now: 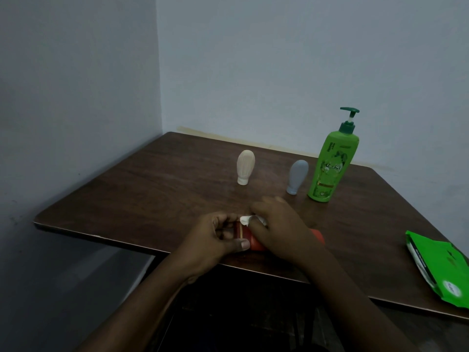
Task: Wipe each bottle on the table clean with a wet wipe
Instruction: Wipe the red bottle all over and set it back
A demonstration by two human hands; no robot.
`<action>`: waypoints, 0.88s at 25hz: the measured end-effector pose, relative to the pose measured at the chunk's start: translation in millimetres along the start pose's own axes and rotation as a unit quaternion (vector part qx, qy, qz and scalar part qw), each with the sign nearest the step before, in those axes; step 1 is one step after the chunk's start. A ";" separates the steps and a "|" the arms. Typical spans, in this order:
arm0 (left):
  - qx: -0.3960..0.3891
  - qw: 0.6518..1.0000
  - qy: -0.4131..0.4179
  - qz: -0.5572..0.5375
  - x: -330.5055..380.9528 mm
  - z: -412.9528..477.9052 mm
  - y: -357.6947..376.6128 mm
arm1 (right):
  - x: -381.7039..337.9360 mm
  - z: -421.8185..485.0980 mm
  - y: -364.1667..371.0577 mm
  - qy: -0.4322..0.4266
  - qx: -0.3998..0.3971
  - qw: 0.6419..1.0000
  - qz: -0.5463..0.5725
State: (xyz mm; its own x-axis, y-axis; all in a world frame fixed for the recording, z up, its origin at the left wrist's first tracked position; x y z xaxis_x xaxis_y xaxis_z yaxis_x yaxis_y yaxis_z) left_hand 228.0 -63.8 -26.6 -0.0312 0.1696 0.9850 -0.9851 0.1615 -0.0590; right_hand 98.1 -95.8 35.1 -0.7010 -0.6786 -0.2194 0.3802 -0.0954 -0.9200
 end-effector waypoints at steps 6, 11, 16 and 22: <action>-0.012 1.000 -0.001 -0.004 0.1 1.3 3.5 | 3.7 -11.8 0.7 -0.037 -0.019 0.999 -0.019; 0.009 1.000 -0.014 -0.014 -0.7 1.0 2.5 | -15.3 -44.9 -9.8 -0.084 -0.044 0.994 -0.060; 0.009 1.000 -0.008 -0.017 1.6 0.3 2.3 | -18.2 -44.3 -11.3 -0.090 -0.036 0.990 -0.105; -0.007 1.000 0.000 -0.021 -0.1 0.1 4.3 | 5.4 2.1 -1.7 -0.028 -0.081 0.995 -0.060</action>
State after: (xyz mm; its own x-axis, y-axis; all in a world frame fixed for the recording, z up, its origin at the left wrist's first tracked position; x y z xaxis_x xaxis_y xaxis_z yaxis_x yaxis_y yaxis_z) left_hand 223.7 -63.1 -27.0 0.0102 0.1614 0.9868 -0.9830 0.1825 -0.0197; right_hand 95.0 -100.9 36.2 -0.6988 -0.7097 -0.0897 0.1906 -0.0639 -0.9796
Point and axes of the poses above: each hand's wrist, its own z-axis towards the middle knuckle, its own y-axis out of the palm, x = y × z, the point moved 7 cm from there along z, towards the middle knuckle, and after that the axes turned 4 degrees about -x, right-handed, at the moved point
